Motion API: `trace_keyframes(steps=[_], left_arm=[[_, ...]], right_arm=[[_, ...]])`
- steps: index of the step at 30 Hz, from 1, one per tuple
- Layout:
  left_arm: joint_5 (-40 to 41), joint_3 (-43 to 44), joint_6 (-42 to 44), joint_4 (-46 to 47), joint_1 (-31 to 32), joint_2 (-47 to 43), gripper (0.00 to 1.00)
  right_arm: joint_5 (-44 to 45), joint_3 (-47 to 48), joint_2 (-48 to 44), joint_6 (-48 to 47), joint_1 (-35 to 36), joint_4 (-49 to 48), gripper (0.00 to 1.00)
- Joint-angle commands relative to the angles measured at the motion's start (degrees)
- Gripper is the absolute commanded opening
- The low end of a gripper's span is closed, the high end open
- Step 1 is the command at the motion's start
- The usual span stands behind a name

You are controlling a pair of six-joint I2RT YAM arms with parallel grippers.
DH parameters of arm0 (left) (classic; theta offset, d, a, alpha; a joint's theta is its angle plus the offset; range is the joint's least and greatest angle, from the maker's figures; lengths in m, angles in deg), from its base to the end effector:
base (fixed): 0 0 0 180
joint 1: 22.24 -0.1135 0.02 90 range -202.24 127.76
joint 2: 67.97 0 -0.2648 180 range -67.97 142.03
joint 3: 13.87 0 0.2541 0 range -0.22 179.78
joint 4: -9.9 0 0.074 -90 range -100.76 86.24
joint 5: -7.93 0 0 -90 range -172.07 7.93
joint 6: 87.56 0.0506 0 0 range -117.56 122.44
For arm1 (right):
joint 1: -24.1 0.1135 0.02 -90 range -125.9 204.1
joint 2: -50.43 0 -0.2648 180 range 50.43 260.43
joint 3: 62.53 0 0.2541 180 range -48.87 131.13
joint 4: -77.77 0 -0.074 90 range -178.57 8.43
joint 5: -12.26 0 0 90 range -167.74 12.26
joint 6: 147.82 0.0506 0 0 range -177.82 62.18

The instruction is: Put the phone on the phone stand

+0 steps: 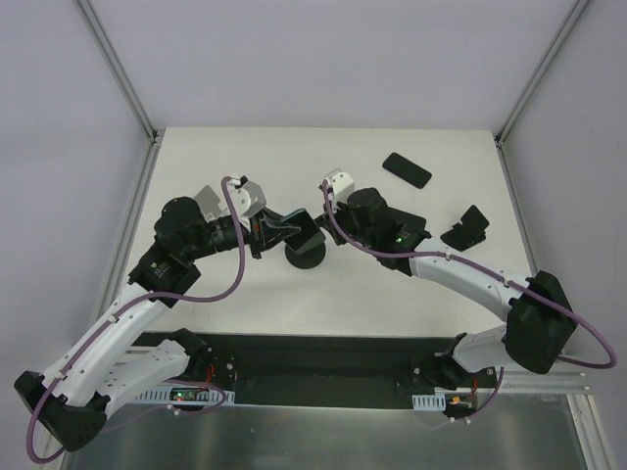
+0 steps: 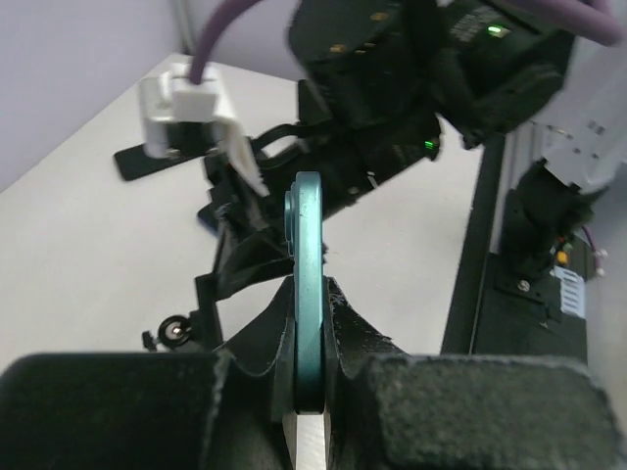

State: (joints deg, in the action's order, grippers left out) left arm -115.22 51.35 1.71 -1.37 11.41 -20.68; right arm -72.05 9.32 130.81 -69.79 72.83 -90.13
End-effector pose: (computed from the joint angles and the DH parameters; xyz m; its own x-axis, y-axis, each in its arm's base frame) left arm 0.1493 -0.1326 0.3998 0.0849 -0.0693 -0.9940 0.9172 0.3951 0.0508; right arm 0.2303 0.2548 0.2931 -0.0849 -0.4097 -0.9083 -0.7200 0.6554 -0.2283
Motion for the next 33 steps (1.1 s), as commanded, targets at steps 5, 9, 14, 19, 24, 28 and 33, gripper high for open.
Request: trace_keyframes(steps=[5, 9, 14, 19, 24, 28, 33], left_arm=[[-25.63, 3.88, 14.15, -0.63, -1.74, 1.31, 0.0], [-33.9, 4.5, 17.43, -1.95, -1.83, 6.4, 0.0], [-33.56, 9.85, 19.36, -1.69, -0.61, 17.56, 0.0], [-33.39, 13.11, 23.67, -1.16, 1.42, 24.24, 0.0], [-34.36, 16.8, 26.22, -2.13, 1.33, 29.96, 0.0], [-33.39, 19.27, 30.26, -7.4, 0.81, 34.0, 0.0], [-33.82, 19.71, 32.72, -10.3, -1.91, 34.72, 0.0]], right_arm=[[-15.79, 4.64, 1.09, -4.29, -5.13, 1.38, 0.01], [-21.93, 5.88, 1.36, -5.35, -7.33, 3.49, 0.01], [-26.34, 8.07, 2.5, -5.35, -8.39, 5.69, 0.01], [-29.51, 8.6, 3.03, -5.26, -8.65, 5.96, 0.01], [-31.09, 9.04, 2.59, -5.52, -9.44, 7.19, 0.01], [-31.45, 8.95, 2.06, -5.44, -9.88, 7.36, 0.01], [-31.71, 9.04, 1.71, -5.52, -10.15, 7.36, 0.01]])
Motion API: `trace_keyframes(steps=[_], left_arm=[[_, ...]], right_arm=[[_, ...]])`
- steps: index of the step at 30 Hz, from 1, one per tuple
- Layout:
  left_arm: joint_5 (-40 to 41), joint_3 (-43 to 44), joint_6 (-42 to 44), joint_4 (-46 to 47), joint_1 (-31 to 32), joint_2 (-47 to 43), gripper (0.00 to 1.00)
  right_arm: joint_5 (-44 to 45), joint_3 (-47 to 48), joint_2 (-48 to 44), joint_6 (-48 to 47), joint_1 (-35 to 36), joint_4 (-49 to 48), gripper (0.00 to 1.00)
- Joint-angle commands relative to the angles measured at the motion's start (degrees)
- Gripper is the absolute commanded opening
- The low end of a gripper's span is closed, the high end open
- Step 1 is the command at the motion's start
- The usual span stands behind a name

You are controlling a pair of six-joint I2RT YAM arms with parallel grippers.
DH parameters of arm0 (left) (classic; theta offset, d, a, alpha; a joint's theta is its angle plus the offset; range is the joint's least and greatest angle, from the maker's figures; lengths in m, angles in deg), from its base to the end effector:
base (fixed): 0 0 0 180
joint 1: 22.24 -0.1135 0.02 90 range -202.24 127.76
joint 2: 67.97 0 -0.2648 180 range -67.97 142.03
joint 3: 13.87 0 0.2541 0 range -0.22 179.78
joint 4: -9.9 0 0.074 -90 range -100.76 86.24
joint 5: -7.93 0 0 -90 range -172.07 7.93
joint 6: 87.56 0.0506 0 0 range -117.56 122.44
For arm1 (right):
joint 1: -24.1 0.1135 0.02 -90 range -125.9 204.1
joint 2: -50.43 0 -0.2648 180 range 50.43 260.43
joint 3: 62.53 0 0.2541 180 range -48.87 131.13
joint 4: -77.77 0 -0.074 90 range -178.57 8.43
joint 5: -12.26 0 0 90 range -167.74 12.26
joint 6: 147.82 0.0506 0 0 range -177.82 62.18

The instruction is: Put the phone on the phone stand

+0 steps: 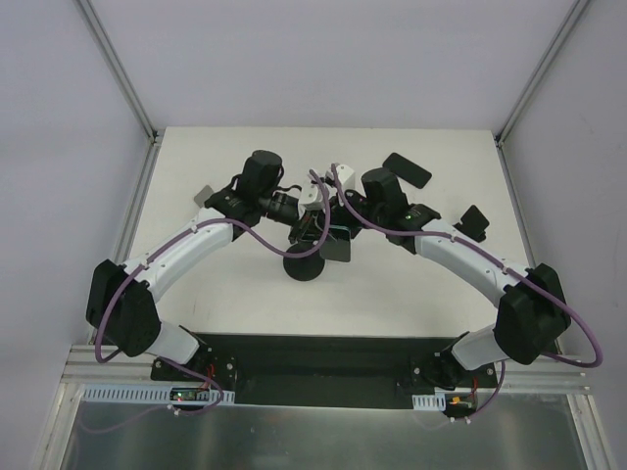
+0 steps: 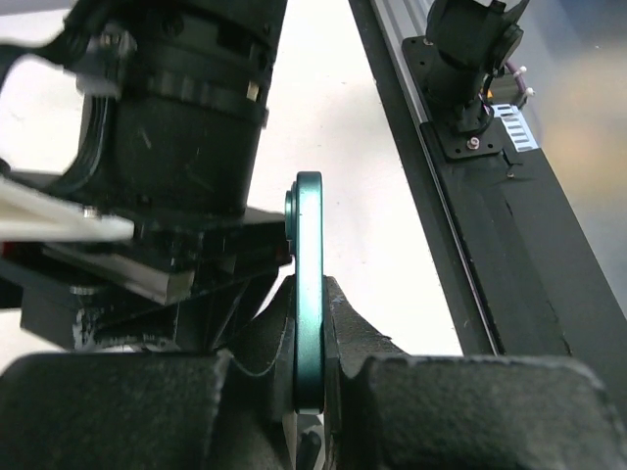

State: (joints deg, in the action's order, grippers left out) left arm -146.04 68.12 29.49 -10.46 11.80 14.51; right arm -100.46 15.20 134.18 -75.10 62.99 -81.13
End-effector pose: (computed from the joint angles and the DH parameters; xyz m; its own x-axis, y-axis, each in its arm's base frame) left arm 0.2475 -0.2220 0.3396 0.1655 0.1291 -0.9777 0.9726 -0.1854 0.1402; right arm 0.2611 0.2358 0.2951 -0.0873 -0.4224 -0.9022 -0.9139 0.3945 -0.0963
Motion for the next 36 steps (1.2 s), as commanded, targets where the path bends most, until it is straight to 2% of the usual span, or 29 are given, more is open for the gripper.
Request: trace_keyframes(steps=[1, 5, 15, 19, 23, 25, 27, 28, 29, 31, 32, 35, 36], left_arm=[[-3.44, 2.86, 5.03, -1.39, -2.84, -0.3, 0.0], [-3.45, 2.68, 5.91, -2.7, -5.12, 0.4, 0.0], [-0.2, 0.75, 5.12, -2.71, -5.3, -0.03, 0.0], [-3.44, 2.24, 3.98, -3.32, -5.39, 0.84, 0.0], [-0.83, 3.56, 1.79, -4.64, -6.0, 1.28, 0.0], [4.43, 2.25, -1.36, -4.81, -6.01, -0.38, 0.0], [13.03, 1.1, -4.71, -4.9, -5.57, -3.27, 0.0], [24.56, -0.12, -8.38, -4.82, -5.22, -4.42, 0.0], [29.9, -0.83, -9.81, -4.81, -4.87, -5.47, 0.0], [39.57, -2.93, -12.79, -4.9, -3.72, -8.38, 0.0], [46.32, -3.47, -13.77, -4.82, -3.46, -9.26, 0.0], [55.23, -6.1, -16.85, -2.81, -3.28, -12.42, 0.0], [56.22, -7.07, -17.2, -1.66, -3.28, -13.82, 0.0]], right_arm=[[-3.38, 3.16, -1.57, -0.21, -0.22, -1.64, 0.01], [-3.38, 3.25, -1.66, -0.3, -0.31, -1.47, 0.01], [-3.21, 4.13, -1.83, -0.21, -0.4, 0.47, 0.01], [-4.88, 5.01, -1.83, -1.26, -0.4, 1.87, 0.01], [1.42, 5.28, -2.97, -1.18, -0.31, 3.1, 0.01], [4.69, 4.4, -3.67, 0.48, -0.22, 1.97, 0.01], [11.18, 2.12, -4.73, 4.33, 0.65, 0.13, 0.01], [14.08, 1.59, -5.08, 5.49, 1.35, -1.1, 0.01], [22.29, 1.06, -5.52, 6.81, 2.49, -1.55, 0.01], [32.17, -1.13, -6.13, 10.15, 6.79, -4.34, 0.01], [41.09, -1.84, -6.49, 11.29, 9.85, -5.15, 0.01], [53.96, -2.37, -6.49, 19.19, 14.09, -5.16, 0.01], [55.23, -2.37, -6.31, 21.73, 14.63, -4.9, 0.01]])
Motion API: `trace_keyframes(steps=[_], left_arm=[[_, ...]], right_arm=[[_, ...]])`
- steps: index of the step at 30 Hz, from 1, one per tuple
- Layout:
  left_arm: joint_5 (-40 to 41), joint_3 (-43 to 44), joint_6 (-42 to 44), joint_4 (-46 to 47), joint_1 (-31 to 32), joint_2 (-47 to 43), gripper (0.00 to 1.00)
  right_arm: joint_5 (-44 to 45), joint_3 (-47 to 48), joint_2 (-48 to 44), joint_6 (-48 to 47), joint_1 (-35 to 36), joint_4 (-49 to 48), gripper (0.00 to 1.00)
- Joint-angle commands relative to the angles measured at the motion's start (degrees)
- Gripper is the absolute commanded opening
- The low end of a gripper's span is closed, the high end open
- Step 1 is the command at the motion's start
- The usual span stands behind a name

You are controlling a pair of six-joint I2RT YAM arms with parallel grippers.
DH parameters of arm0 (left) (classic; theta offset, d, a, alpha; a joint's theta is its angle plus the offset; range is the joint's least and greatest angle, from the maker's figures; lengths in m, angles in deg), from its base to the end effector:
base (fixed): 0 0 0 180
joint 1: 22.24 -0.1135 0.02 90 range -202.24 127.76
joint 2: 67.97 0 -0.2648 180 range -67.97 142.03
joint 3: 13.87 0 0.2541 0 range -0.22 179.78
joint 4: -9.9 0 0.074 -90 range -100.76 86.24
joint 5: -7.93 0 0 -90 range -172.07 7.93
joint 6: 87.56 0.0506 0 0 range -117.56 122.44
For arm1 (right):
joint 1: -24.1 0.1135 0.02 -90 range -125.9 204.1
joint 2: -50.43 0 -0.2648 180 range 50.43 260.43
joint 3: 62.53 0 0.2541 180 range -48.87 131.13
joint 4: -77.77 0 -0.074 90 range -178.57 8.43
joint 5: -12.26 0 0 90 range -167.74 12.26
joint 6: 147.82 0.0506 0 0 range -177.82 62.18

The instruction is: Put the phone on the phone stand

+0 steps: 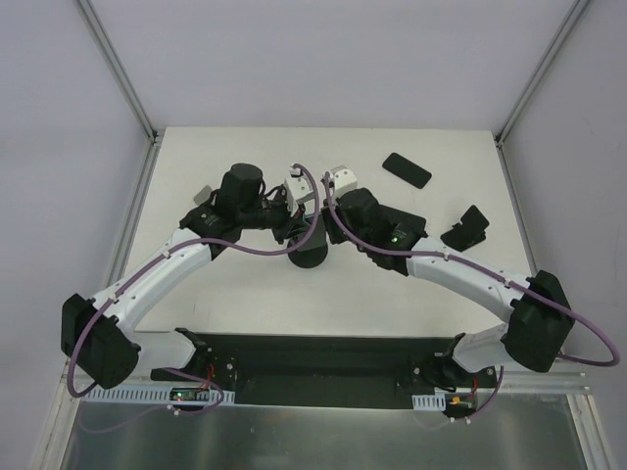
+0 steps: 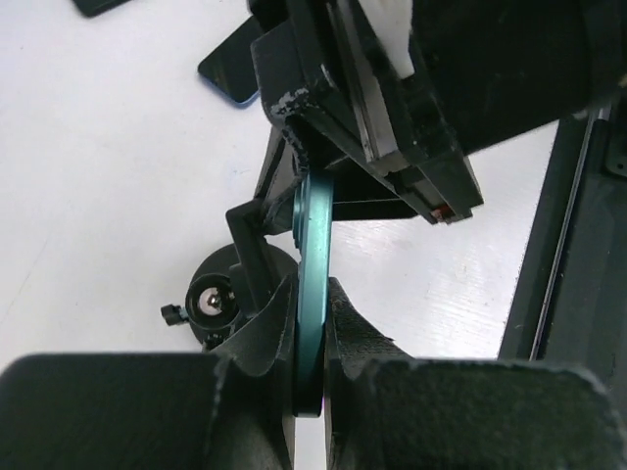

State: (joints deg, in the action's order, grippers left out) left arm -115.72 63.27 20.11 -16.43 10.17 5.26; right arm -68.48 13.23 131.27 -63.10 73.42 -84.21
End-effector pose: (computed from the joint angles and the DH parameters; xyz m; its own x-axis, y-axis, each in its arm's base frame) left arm 0.2420 -0.1868 0.3401 -0.0401 0.3248 -0.9449 0.9349 0.3460 0.0792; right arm 0.2310 0.2563 0.3038 -0.1947 -0.3658 -0.9101 -0.6728 0.7250 -0.1475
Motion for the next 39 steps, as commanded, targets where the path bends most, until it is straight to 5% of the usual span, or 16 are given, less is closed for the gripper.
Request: trace_keyframes(steps=[1, 11, 15, 19, 22, 30, 36, 39], left_arm=[[27.05, -4.05, -8.87, 5.27, -1.55, -5.11, 0.0], [36.98, -7.5, -11.7, 10.29, -0.5, -5.38, 0.0], [36.46, -7.41, -11.43, 10.29, -0.5, -4.33, 0.0], [33.74, -7.5, -10.82, 10.38, -0.59, -4.68, 0.0], [30.4, -7.67, -10.56, 10.38, -0.59, -5.29, 0.0], [23.55, -9.34, -5.9, 10.38, -0.59, -9.68, 0.0], [9.33, -10.22, 2.09, 8.89, -1.99, -11.71, 0.0], [-2.7, -8.65, 4.21, 7.84, -7.86, -10.75, 0.0]], right_arm=[[24.39, -0.49, -3.32, 13.15, 4.99, -1.64, 0.01], [52.58, 5.38, 1.33, 26.89, 21.32, 2.49, 0.01], [55.78, 7.76, 3.18, 25.76, 25.73, 2.23, 0.01], [49.2, 8.04, 2.57, 21.99, 29.25, 1.89, 0.51], [48.49, 4.01, -0.32, 20.31, 32.33, 0.3, 0.75], [40.69, -8.57, -15.34, 22.06, 30.49, 2.67, 0.89], [23.99, -16.75, -26.6, 21.1, 25.66, 9.15, 0.9], [18.53, -19.9, -31.96, 18.91, 25.21, 13.29, 0.9]])
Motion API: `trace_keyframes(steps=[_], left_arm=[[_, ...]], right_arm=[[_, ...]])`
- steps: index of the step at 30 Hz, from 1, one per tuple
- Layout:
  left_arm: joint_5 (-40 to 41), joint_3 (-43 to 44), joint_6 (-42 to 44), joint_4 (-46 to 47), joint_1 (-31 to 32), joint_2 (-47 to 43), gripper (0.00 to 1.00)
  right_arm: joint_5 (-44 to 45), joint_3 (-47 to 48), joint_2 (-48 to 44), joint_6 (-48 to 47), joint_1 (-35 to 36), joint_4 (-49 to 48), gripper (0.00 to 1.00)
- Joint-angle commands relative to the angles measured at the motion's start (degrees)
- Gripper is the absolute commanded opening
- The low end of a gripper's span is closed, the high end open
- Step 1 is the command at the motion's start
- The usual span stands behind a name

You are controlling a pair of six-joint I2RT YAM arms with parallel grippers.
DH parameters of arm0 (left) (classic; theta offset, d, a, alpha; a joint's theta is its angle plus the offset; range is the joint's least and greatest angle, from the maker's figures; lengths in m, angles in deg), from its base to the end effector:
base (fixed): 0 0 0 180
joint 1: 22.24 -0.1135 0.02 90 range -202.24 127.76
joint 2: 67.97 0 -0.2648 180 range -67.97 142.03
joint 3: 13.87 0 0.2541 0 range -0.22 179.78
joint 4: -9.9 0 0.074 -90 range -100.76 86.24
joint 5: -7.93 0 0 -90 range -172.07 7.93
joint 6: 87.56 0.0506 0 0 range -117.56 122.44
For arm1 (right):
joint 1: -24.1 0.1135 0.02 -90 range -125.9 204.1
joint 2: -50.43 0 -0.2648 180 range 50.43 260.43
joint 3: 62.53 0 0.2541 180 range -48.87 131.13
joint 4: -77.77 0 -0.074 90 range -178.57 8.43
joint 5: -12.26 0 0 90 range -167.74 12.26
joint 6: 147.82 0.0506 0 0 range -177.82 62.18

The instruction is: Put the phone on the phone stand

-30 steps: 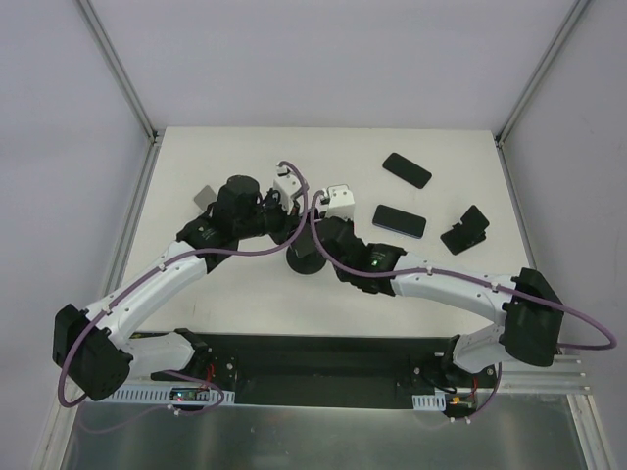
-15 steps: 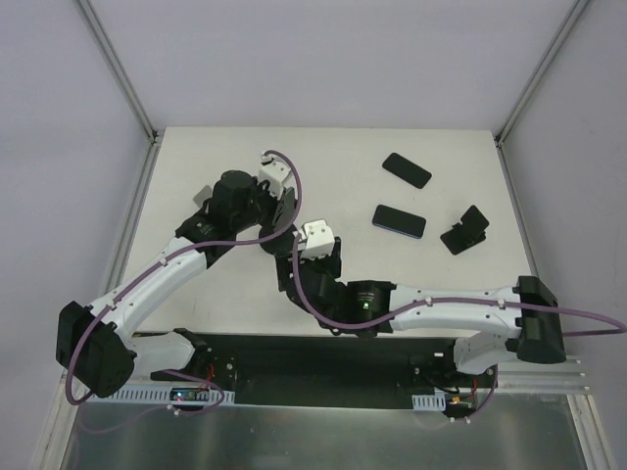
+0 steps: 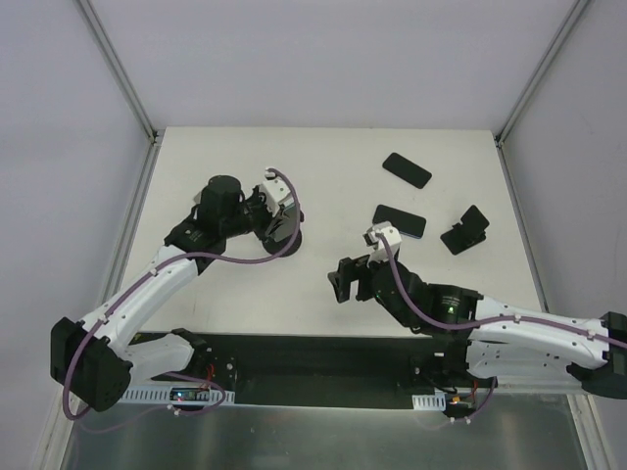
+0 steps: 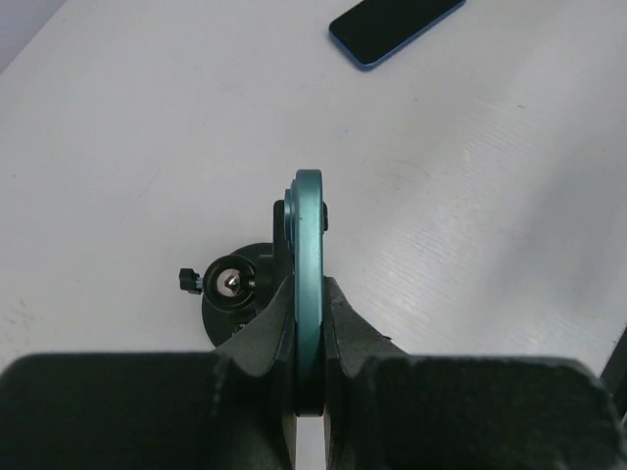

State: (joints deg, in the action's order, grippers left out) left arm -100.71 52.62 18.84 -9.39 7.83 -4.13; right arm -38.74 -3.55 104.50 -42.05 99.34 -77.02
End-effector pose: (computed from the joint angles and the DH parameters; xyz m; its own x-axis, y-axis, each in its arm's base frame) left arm 0.2290 -0.1512 0.3280 -0.0289 0.3258 -0.9450 0.7797 0.5989 0.1827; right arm 0.0879 0.2086 0.3104 -0.2484 -0.1139 -0.9619 -0.5545 0.8310 0.0448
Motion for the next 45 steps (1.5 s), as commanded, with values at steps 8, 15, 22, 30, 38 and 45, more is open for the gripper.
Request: trace_keyframes(steps=[8, 15, 22, 30, 38, 45], left_arm=[[-29.5, 24.48, 16.81, -12.97, -13.01, 12.25, 0.0], [-41.98, 47.39, 26.47, -22.65, -19.33, 28.43, 0.0], [-47.88, 75.36, 27.63, -33.64, -22.85, 49.79, 0.0], [-52.12, 85.5, 28.06, -34.8, -25.49, 60.53, 0.0], [-53.61, 86.82, 28.16, -34.8, -26.02, 63.08, 0.0], [-53.44, 87.7, 26.93, -34.8, -26.11, 64.49, 0.0]], right_arm=[[-20.71, -4.28, -15.83, -8.03, -4.13, 16.57, 0.92], [-26.78, -1.55, -13.38, -13.74, -9.41, 16.4, 0.93], [-33.81, -3.22, -9.42, -17.44, -17.39, 11.92, 0.93], [-42.43, -6.47, -7.22, -16.39, -26.28, 6.38, 0.93], [-45.16, -7.0, -5.55, -15.95, -28.84, 5.24, 0.92], [-45.25, -7.7, -7.21, -14.28, -29.01, 4.97, 0.92]])
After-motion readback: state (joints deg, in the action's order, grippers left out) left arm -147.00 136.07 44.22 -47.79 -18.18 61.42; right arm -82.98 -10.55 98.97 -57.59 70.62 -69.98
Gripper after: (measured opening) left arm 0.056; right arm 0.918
